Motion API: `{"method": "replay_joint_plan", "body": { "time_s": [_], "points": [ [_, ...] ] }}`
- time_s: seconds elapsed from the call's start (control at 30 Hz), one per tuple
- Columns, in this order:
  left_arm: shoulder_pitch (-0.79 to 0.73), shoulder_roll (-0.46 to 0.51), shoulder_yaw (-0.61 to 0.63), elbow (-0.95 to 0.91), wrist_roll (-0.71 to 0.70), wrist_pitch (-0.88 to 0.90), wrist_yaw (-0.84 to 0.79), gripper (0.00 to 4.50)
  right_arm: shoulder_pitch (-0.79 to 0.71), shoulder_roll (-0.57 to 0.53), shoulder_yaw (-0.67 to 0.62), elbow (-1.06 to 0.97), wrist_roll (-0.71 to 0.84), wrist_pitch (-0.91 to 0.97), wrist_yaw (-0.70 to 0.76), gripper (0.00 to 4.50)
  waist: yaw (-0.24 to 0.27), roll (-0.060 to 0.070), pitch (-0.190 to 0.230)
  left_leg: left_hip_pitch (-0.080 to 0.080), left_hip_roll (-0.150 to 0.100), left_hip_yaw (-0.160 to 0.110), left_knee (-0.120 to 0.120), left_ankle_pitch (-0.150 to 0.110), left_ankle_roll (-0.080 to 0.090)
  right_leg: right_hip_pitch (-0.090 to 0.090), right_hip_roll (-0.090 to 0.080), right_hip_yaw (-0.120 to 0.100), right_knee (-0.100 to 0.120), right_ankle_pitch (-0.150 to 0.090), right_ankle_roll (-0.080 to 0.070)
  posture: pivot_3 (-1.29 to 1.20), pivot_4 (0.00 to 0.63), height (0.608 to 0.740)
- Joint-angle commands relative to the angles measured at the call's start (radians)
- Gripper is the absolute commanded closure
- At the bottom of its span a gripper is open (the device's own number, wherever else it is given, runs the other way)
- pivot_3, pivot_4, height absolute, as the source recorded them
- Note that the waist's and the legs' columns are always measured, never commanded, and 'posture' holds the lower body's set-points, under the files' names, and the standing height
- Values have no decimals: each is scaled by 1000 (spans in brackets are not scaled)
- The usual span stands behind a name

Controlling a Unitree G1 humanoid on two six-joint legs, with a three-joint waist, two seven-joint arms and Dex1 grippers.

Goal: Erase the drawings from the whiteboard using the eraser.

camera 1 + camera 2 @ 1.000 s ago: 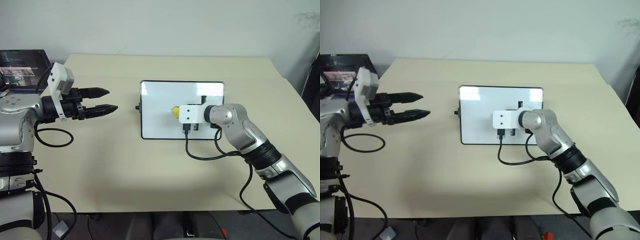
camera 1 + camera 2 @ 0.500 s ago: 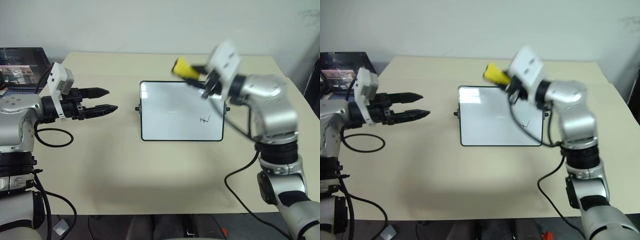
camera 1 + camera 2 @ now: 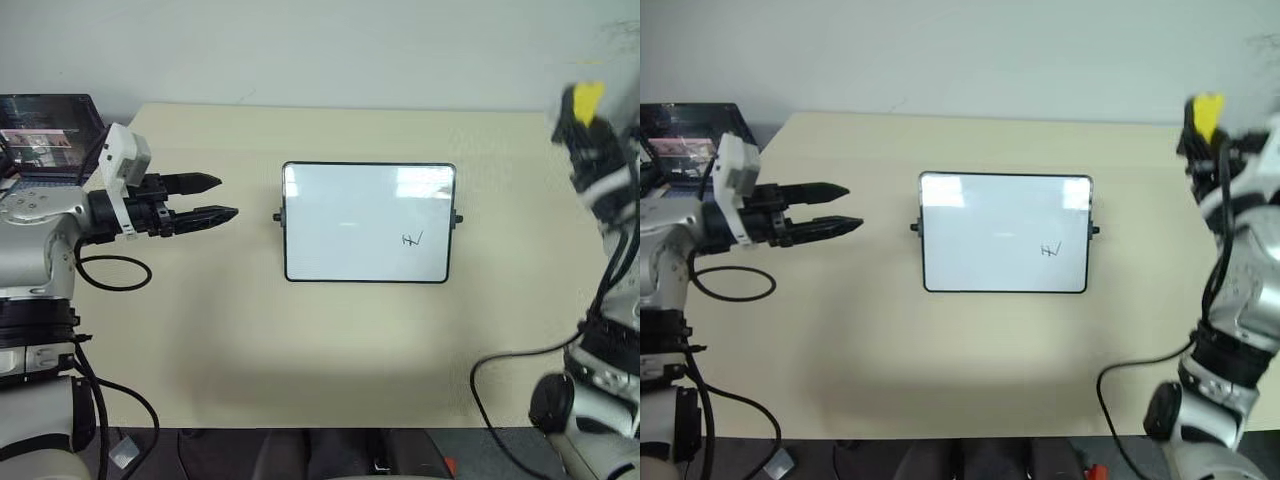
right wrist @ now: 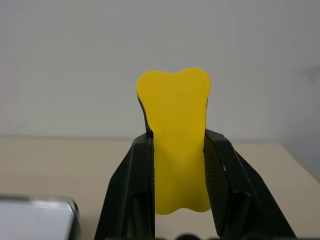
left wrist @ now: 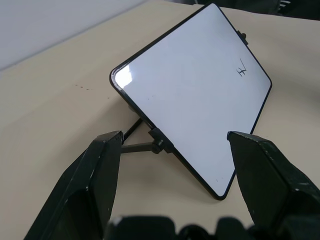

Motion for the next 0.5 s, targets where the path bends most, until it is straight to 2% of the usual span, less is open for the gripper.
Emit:
{"method": "replay_joint_plan", "body": {
  "time_s": [0.03,0.23,0.5],
  "points": [
    [-34,1,7,-2,2,-24,-8,867,41,12,3,-86,33,-87,-48,3514,-8,2,1,0,0,0,0,0,0,-1,0,2,0,0,1,0,150,740],
    [-28,-3,10,-5,2,-25,-10,867,250,97,77,-223,46,-89,-130,3514,-5,2,1,1,1,0,0,0,0,-1,3,0,0,-3,3,0,150,740],
    [-16,0,16,-12,0,-22,-7,867,394,148,170,-292,75,-83,-179,3514,-1,2,1,1,1,0,0,0,0,0,3,0,0,-3,4,0,150,740]
  ]
}}
